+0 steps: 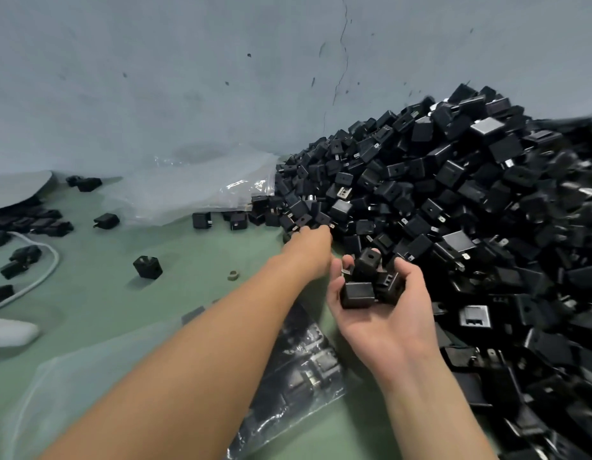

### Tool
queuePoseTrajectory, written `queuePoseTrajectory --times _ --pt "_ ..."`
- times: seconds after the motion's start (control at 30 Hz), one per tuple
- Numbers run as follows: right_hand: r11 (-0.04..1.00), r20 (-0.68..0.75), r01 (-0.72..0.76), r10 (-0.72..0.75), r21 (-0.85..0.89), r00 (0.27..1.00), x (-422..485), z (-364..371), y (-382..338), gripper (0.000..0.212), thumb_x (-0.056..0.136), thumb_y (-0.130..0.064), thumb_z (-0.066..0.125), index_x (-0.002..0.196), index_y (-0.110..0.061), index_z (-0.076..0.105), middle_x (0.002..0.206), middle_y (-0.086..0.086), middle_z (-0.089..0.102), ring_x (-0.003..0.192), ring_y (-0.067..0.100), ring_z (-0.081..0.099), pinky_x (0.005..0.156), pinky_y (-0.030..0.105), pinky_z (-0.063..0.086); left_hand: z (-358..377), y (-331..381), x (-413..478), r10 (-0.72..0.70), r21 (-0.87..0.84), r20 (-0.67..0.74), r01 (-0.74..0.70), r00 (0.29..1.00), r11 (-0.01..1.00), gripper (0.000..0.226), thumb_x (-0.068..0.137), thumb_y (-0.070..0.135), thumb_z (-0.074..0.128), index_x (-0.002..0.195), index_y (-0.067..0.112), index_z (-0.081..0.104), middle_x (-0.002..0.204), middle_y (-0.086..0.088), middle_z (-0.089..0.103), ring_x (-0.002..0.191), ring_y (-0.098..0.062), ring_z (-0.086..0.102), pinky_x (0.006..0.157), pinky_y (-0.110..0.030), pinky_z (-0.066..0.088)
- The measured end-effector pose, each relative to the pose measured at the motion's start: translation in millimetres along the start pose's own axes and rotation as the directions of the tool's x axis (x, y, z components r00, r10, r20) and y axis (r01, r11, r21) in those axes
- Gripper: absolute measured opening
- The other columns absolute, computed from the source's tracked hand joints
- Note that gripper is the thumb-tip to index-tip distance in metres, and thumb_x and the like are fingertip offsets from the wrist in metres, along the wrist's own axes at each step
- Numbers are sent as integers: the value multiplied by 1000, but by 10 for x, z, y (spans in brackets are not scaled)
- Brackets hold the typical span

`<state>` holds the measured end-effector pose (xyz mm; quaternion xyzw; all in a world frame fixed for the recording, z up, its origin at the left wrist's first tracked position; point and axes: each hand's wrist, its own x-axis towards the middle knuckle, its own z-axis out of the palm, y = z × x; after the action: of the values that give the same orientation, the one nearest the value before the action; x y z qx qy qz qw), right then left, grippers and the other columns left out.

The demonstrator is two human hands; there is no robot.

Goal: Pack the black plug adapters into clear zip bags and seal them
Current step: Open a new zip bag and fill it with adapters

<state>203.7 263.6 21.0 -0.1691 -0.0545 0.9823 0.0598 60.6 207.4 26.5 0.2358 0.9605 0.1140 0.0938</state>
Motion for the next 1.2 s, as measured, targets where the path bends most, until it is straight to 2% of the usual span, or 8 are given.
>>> queuePoseTrajectory --times 0.1,0.2,0.27,0.4,0.57,0.67,0.8,1.2 --pt "999 -26 -2 1 -46 1000 -19 51 31 39 82 -34 69 112 -11 63 96 13 68 83 30 72 59 32 53 -138 -124 -168 -5 -246 -124 -26 992 969 42 97 18 54 137 12 42 131 -11 54 115 -27 56 97 -32 46" --pt "995 8 -25 26 -98 1000 -42 123 127 31 76 -27 75 98 -9 63 97 14 67 83 29 71 60 30 52 -422 -461 -607 -59 -443 -334 -101 941 891 37 95 23 59 129 23 43 102 9 59 77 -2 58 61 -15 41" --pt "994 40 -35 40 -107 998 -72 175 205 30 73 -23 76 96 -9 62 99 14 67 84 28 71 61 29 52 -613 -809 -1051 -112 -532 -434 -153 894 833 25 93 26 63 113 35 52 94 15 64 69 1 61 53 -12 43" --pt "992 106 -70 81 -104 991 -124 251 458 36 74 -18 76 105 -12 60 103 15 67 88 24 69 62 27 51 -760 -1590 -2053 -397 -711 -499 -101 770 696 13 90 37 63 95 49 64 87 15 72 73 -4 65 65 -22 51" --pt "974 136 -123 150 -191 979 -181 276 867 40 73 -17 75 108 -10 59 105 10 67 83 21 67 60 28 51 -310 -2279 -2796 -690 -795 -390 154 610 586 21 95 14 61 115 21 62 105 -5 70 84 -9 65 73 -29 49" --pt "945 146 -122 173 -304 974 -210 255 1057 43 75 -20 73 113 -8 59 100 9 67 80 19 66 59 27 52 -47 -2324 -3010 -608 -628 -402 276 684 727 33 89 17 70 114 35 56 108 10 67 88 5 61 71 -20 44" --pt "870 177 24 73 -492 982 -210 271 1190 43 73 -25 73 108 -8 57 87 6 68 73 17 66 57 26 53 55 -2216 -3061 -400 -415 -388 230 831 880 24 85 37 70 99 50 55 101 25 61 102 -3 54 83 -24 41" --pt "854 154 24 66 -520 986 -125 228 1259 34 73 -26 72 98 -5 65 90 8 67 75 17 65 59 26 53 154 -2146 -2993 -177 -181 -422 109 889 977 27 96 44 57 121 38 63 111 18 39 104 -5 34 94 -22 33"
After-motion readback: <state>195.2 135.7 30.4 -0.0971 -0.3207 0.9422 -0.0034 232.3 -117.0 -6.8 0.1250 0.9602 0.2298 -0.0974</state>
